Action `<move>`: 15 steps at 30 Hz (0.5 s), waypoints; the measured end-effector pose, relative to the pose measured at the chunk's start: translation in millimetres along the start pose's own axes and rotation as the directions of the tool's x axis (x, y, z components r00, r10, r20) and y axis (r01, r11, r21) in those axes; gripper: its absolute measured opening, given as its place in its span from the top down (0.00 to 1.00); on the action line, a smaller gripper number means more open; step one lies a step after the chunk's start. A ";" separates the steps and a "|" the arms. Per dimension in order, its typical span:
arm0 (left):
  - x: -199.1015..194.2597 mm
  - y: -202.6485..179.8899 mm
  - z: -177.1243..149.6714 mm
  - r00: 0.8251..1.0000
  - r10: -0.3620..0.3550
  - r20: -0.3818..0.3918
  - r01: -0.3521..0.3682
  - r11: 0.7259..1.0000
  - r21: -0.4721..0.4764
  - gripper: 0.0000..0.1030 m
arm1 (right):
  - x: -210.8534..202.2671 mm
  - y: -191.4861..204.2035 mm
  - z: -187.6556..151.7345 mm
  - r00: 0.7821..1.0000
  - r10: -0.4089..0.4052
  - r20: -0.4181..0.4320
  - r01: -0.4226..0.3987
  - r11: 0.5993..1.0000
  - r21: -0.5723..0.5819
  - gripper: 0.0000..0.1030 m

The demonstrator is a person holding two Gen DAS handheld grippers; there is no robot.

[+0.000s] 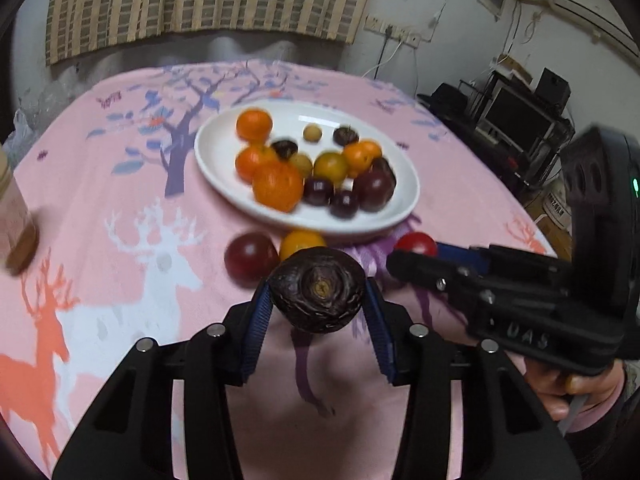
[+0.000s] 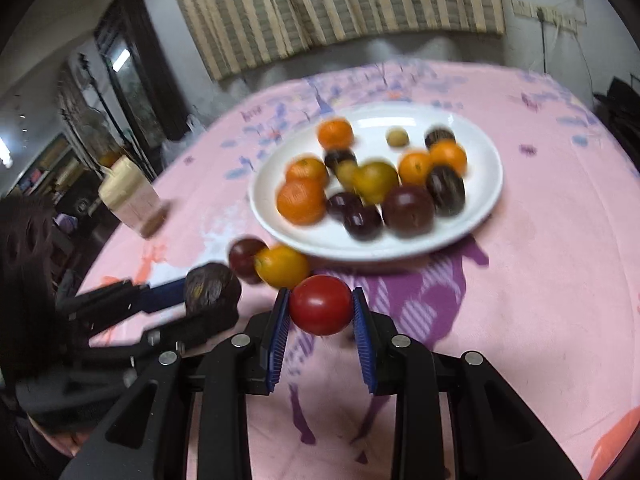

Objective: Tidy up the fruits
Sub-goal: 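Carry the tomato and passion fruit onto the plate and open both tools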

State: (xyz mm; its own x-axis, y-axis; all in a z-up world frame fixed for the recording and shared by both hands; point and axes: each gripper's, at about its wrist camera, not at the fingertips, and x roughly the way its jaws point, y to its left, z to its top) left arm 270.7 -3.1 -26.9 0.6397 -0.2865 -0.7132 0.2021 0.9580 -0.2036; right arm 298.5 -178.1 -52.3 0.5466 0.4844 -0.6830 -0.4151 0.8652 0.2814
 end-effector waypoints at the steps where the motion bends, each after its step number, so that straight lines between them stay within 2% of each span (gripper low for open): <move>1: 0.2 2.1 12.0 1.000 0.011 0.018 -0.011 1.000 0.013 0.56 | -4.6 0.0 3.0 0.999 -0.001 0.041 0.001 1.000 -0.005 0.70; 4: 10.1 8.9 45.4 0.998 0.028 0.052 -0.029 0.999 0.019 0.56 | -9.3 -10.3 17.9 0.990 -0.031 0.134 0.027 0.999 0.035 0.70; 6: 27.0 16.3 73.0 0.998 0.034 0.061 -0.034 0.999 0.009 0.56 | -2.7 -24.6 33.3 0.986 -0.061 0.157 0.048 0.995 0.084 0.70; 11: 66.4 26.9 111.7 0.997 0.061 0.046 -0.060 0.998 -0.018 0.56 | 20.3 -53.6 63.0 0.974 -0.130 0.185 0.101 0.982 0.160 0.68; 12: 72.4 28.6 116.4 0.996 0.073 0.043 -0.072 0.997 -0.028 0.51 | 22.4 -57.7 66.0 0.971 -0.139 0.195 0.107 0.981 0.163 0.67; 13: 74.8 29.4 119.6 0.994 0.095 0.048 -0.094 0.995 -0.034 0.45 | 24.1 -61.0 68.4 0.968 -0.142 0.208 0.108 0.980 0.166 0.61; 14: 74.8 30.4 121.9 0.991 0.121 0.058 -0.119 0.992 -0.039 0.31 | 24.9 -63.0 68.0 0.967 -0.140 0.211 0.106 0.981 0.165 0.54; 15: 72.0 31.0 122.8 0.986 0.145 0.077 -0.142 0.989 -0.043 0.20 | 24.3 -64.0 67.1 0.967 -0.141 0.212 0.107 0.981 0.163 0.53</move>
State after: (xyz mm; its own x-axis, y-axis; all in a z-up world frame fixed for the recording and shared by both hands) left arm 414.1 4.2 -2.2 0.7172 -0.1446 -0.6817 0.0768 0.9887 -0.1290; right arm 387.1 -212.9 -41.7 0.7414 0.3739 -0.5572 -0.2298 0.9216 0.3127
